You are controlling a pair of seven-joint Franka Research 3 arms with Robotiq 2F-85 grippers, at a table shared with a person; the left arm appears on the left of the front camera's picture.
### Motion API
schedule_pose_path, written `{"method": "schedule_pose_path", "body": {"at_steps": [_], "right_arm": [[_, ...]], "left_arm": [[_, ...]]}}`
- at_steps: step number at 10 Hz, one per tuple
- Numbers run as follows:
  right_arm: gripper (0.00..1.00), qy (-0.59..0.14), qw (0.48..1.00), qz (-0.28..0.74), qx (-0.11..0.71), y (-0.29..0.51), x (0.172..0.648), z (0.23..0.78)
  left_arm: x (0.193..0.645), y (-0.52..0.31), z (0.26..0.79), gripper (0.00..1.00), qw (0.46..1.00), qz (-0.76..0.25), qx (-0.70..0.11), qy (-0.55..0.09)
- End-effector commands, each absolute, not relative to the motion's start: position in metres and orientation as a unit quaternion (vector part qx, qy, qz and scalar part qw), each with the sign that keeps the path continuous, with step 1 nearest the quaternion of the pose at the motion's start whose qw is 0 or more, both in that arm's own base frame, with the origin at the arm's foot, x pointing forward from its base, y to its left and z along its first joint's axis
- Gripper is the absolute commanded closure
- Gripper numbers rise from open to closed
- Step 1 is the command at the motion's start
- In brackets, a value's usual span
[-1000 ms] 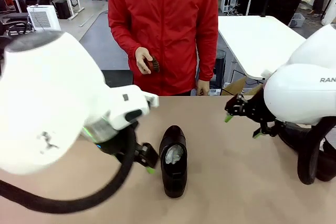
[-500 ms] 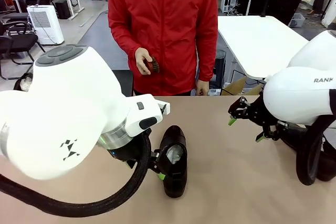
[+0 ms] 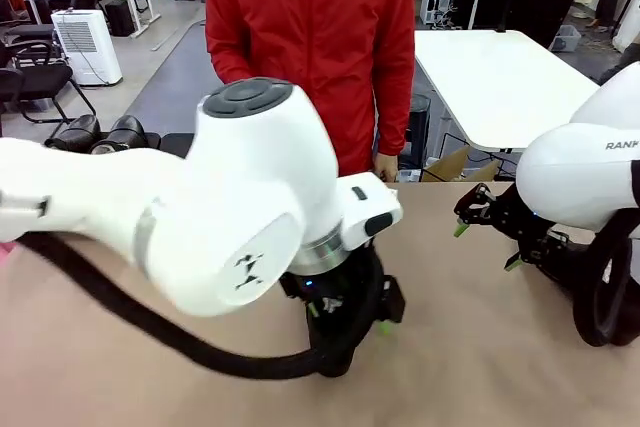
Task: Organize the shoes by placing them on the stand.
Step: Place the Shoe from the middle of the table onto the Shoes Stand.
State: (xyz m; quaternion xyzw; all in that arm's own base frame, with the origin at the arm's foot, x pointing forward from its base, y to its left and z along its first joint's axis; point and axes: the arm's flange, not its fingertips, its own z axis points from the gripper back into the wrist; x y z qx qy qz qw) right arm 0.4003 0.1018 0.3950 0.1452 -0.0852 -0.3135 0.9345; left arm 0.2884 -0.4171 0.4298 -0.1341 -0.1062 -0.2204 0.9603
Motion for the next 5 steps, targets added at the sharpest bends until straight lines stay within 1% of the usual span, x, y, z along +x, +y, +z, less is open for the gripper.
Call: {"method": "schedule_pose_path", "body": {"at_steps": [1,2,3,5], "right_arm": [[0.0,-0.085,0.938,-0.304,0.145,0.11,0.398,0.395],[0.0,-0.085,0.938,-0.304,0.145,0.11,0.398,0.395],[0.0,-0.085,0.938,-0.304,0.145,0.11,0.398,0.395],[0.0,-0.085,0.938,-0.304,0.145,0.11,0.398,0.395]], "left_arm": [[0.311,-0.438,0.421,0.03,0.972,-0.158,-0.122,-0.127],[0.319,-0.444,0.415,0.03,0.975,-0.132,-0.124,-0.131],[0.325,-0.452,0.409,0.03,0.979,-0.109,-0.126,-0.121],[0.335,-0.468,0.395,0.03,0.986,-0.08,-0.104,-0.104]]}}
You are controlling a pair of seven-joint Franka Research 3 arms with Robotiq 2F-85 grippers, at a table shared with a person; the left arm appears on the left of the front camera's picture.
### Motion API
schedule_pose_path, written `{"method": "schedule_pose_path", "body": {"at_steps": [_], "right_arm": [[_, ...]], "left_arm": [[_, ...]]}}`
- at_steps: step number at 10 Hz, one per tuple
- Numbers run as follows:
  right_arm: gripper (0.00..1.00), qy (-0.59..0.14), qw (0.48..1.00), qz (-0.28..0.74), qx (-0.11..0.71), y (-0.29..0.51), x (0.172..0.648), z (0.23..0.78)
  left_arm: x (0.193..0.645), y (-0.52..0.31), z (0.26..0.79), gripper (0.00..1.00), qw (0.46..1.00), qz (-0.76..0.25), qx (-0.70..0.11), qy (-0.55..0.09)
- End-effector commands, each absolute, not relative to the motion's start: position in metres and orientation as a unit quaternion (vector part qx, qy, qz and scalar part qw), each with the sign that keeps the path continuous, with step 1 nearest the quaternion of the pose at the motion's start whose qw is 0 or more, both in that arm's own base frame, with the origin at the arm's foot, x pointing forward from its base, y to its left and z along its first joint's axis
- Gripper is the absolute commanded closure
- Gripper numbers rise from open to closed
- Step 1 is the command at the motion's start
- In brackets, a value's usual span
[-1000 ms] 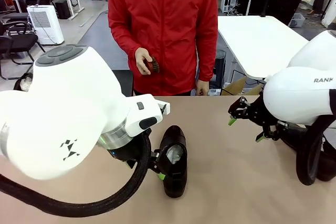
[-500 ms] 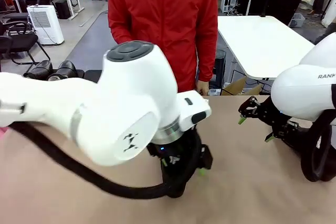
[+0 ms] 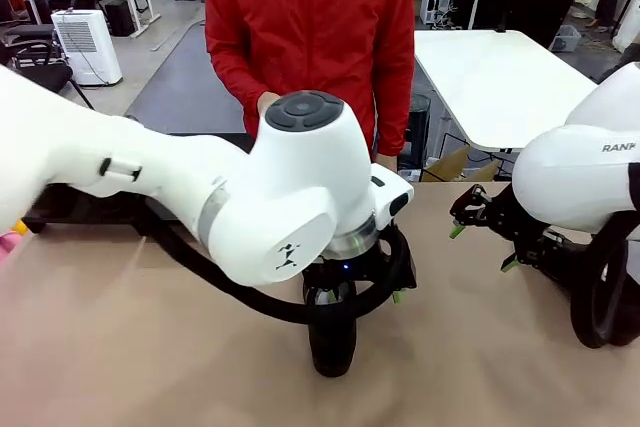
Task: Organize the shoes by placing them on the stand.
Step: Place the Shoe from the middle of the table onto the Shoes Stand.
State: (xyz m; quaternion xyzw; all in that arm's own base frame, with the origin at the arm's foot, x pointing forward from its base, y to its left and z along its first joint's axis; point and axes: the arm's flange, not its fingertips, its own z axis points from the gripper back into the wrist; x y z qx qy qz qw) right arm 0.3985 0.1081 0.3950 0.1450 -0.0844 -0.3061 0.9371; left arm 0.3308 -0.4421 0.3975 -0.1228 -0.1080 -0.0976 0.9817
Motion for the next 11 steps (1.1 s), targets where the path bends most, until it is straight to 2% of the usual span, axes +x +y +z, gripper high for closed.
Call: {"method": "schedule_pose_path", "body": {"at_steps": [1,8,9,11], "right_arm": [[0.0,-0.085,0.938,-0.304,0.145,0.11,0.398,0.395],[0.0,-0.085,0.938,-0.304,0.145,0.11,0.398,0.395],[0.0,-0.085,0.938,-0.304,0.145,0.11,0.398,0.395],[0.0,-0.085,0.938,-0.304,0.145,0.11,0.398,0.395]], "left_arm": [[0.338,-0.475,0.389,0.03,0.988,-0.078,-0.093,-0.1],[0.359,-0.485,0.353,0.03,0.993,-0.057,-0.025,-0.101],[0.358,-0.486,0.352,0.12,0.992,-0.066,-0.021,-0.101],[0.357,-0.486,0.353,0.48,0.993,-0.065,-0.012,-0.098]]}}
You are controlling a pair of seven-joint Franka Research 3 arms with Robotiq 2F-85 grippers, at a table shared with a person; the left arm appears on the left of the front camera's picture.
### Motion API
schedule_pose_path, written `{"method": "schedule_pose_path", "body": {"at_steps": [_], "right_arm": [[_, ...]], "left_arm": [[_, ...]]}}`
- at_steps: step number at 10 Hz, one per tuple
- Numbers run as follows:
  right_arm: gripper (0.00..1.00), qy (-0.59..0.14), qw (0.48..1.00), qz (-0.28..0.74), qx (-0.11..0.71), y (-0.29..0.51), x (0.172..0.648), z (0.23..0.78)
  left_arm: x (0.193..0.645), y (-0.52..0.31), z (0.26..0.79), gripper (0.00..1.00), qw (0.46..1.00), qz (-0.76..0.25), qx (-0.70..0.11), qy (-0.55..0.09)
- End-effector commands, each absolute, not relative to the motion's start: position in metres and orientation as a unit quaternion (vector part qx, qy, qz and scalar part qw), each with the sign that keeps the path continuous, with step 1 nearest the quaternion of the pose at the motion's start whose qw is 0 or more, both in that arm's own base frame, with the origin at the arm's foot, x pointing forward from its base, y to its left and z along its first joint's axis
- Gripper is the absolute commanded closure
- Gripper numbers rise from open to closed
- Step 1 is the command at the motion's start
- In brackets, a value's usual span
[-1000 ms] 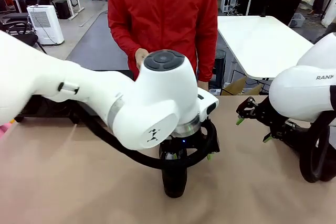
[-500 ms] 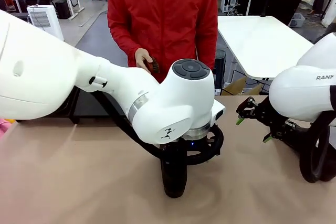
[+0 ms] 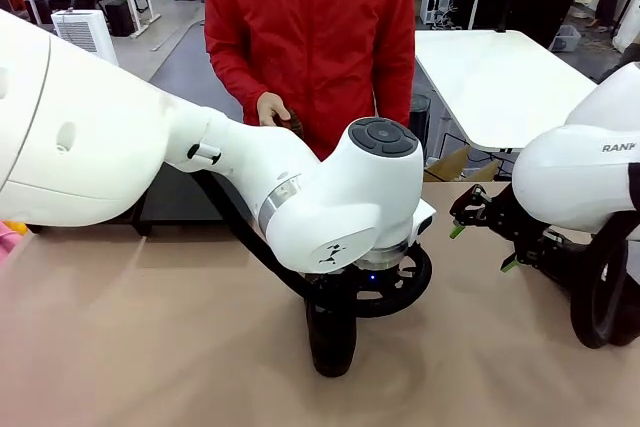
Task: Organize the shoes by placing them on the stand.
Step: Place the Shoe from the middle of the table onto the Shoes Stand.
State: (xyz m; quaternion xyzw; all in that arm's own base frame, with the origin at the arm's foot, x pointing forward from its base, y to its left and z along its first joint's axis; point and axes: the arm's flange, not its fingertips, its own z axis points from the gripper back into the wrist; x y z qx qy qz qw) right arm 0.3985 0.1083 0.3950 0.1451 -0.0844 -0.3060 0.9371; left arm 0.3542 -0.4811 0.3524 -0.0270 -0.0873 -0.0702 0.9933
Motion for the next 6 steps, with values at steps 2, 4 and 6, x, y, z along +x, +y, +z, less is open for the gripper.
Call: {"method": "schedule_pose_path", "body": {"at_steps": [2,4,6], "right_arm": [[0.0,-0.085,0.938,-0.304,0.145,0.1099,0.3983,0.3951],[0.0,-0.085,0.938,-0.304,0.145,0.1099,0.3983,0.3951],[0.0,-0.085,0.938,-0.304,0.145,0.1099,0.3983,0.3951]], "left_arm": [[0.3582,-0.4832,0.3515,0.83,0.994,-0.063,-0.01,-0.093],[0.3566,-0.4798,0.3519,1.0,0.993,-0.059,-0.004,-0.099],[0.3558,-0.4751,0.3493,1.0,0.994,-0.054,-0.004,-0.095]]}}
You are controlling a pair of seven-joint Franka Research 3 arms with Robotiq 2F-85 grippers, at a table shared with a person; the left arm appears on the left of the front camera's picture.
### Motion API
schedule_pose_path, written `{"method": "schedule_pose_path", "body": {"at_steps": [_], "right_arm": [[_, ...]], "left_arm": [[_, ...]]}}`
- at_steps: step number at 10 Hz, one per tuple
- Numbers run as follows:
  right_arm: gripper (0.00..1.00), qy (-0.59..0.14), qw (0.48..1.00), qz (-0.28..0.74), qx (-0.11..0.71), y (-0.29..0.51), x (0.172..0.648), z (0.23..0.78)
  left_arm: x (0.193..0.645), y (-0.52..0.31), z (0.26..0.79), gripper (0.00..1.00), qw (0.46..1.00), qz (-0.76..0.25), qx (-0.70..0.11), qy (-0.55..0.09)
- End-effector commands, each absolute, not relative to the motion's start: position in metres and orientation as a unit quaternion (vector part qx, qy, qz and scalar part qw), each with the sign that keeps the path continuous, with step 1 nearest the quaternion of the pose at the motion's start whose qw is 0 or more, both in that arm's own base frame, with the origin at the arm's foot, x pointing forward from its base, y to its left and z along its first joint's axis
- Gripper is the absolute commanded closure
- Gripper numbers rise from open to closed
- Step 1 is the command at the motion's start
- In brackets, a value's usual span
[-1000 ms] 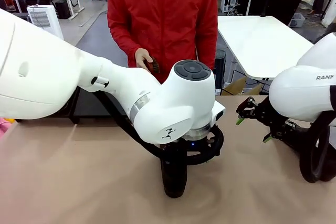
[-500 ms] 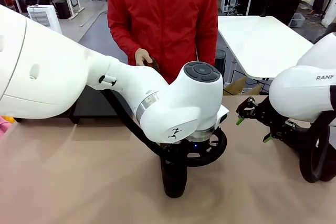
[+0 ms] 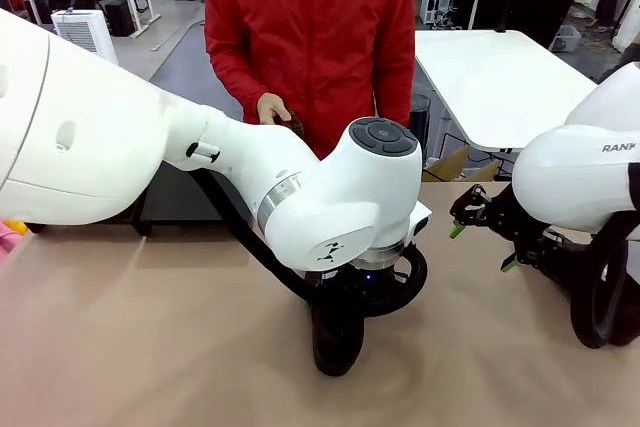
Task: Organize the shoes by placing them on the stand.
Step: Place the Shoe from the middle of the table onto the Shoes Stand.
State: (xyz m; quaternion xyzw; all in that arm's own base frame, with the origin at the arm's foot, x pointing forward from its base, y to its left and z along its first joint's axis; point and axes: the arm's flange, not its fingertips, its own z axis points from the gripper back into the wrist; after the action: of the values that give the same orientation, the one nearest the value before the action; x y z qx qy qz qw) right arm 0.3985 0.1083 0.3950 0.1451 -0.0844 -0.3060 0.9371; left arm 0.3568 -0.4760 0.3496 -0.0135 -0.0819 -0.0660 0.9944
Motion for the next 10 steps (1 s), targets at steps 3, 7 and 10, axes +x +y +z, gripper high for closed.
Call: {"method": "schedule_pose_path", "body": {"at_steps": [3,7,10], "right_arm": [[0.0,-0.085,0.938,-0.304,0.145,0.11,0.398,0.395],[0.0,-0.085,0.938,-0.304,0.145,0.11,0.398,0.395],[0.0,-0.085,0.938,-0.304,0.145,0.11,0.398,0.395]], "left_arm": [[0.356,-0.467,0.347,1.0,0.994,-0.049,0.004,-0.093],[0.3,-0.436,0.403,1.0,0.986,-0.093,-0.026,-0.137],[0.299,-0.355,0.455,1.0,0.973,-0.05,-0.031,-0.224]]}}
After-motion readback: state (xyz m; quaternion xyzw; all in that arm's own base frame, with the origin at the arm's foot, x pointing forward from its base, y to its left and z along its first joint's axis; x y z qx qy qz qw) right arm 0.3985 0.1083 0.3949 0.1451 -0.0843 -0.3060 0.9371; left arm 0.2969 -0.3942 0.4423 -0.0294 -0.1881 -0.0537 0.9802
